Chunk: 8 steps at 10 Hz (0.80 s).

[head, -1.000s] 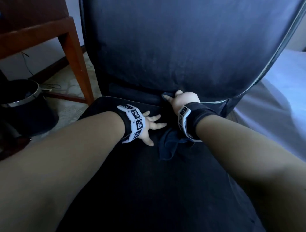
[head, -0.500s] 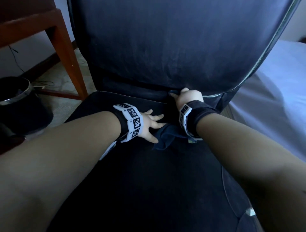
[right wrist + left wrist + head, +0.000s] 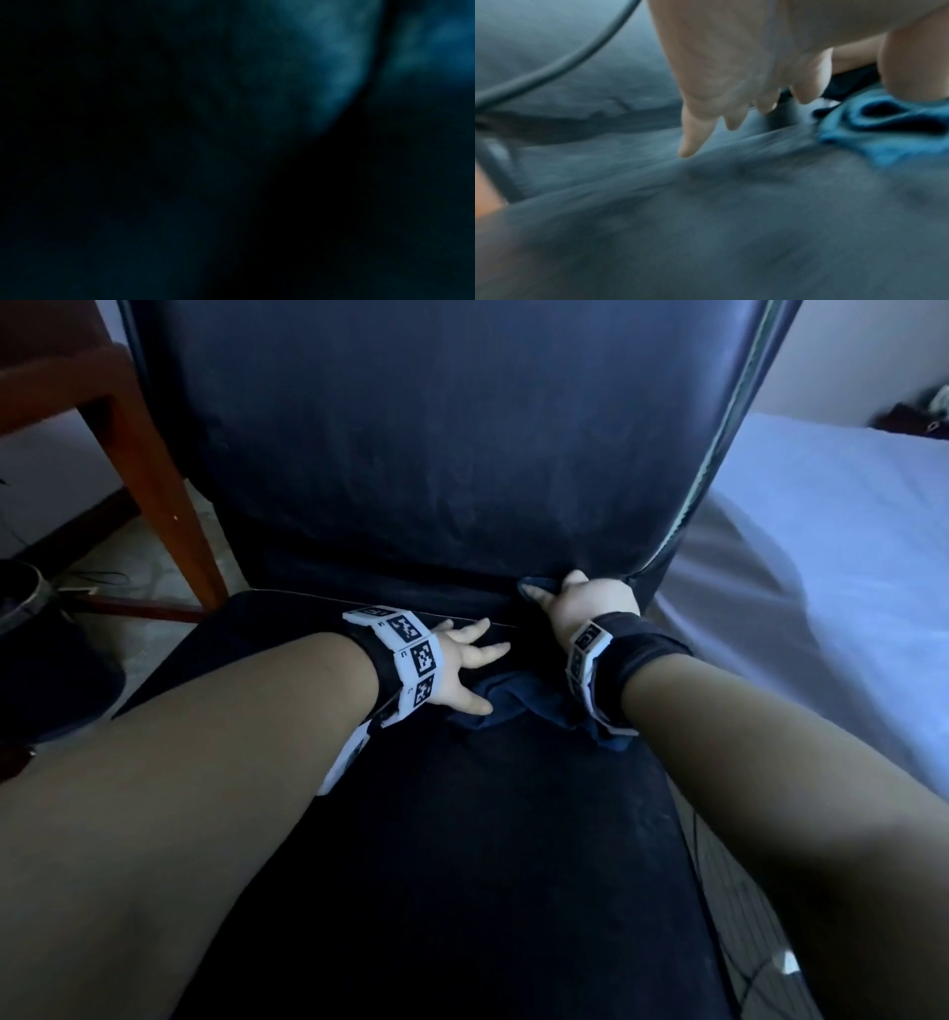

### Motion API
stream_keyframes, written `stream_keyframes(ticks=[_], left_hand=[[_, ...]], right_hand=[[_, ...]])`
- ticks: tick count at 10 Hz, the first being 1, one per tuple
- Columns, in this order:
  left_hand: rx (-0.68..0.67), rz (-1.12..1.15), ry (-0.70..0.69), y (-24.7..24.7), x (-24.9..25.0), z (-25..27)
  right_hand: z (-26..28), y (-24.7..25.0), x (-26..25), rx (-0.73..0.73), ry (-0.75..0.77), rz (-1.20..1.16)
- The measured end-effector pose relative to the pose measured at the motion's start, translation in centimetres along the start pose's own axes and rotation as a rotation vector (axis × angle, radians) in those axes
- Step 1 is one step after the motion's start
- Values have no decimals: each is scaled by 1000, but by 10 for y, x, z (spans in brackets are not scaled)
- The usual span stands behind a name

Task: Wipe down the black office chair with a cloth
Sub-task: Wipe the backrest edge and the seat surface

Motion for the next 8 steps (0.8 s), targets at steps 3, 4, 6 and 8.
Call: stream_keyframes(ticks=[3, 4, 6, 8], left_hand=[[-117, -49, 76, -6, 24, -12], [-143, -62, 90, 2, 27, -8], [-148, -86, 91, 3, 28, -9], [-124, -133, 82, -3, 27, -6]], right_hand=[[24, 19, 84, 11, -74, 16], [26, 13, 88, -15, -41, -5], [26, -6, 61, -42, -69, -237], [20, -7, 18, 11, -258, -395]])
Point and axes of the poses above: each hand's wrist, its own z-axis away from the middle knuckle, its own y-axis out of the back of the hand, x = y × z, the point moved 7 cm from there along -z, towards the middle knuckle, and after that the axes turned 15 degrees about y, right-handed, at the moved point
